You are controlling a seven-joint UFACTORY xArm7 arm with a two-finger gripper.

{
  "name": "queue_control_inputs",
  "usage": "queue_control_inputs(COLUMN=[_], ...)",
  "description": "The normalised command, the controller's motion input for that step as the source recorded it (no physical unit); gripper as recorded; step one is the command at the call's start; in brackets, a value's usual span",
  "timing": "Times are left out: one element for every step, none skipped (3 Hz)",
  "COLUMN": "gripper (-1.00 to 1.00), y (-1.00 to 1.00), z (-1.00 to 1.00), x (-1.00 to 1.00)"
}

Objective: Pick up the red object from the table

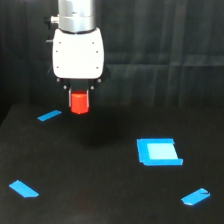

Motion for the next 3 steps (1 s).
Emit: queue_control_inputs(gripper=[-1.00, -1.00, -1.00], y=[-0.06, -0.10, 0.10], z=[0.12, 0.15, 0.09], x=[0.08, -0.02, 0.06])
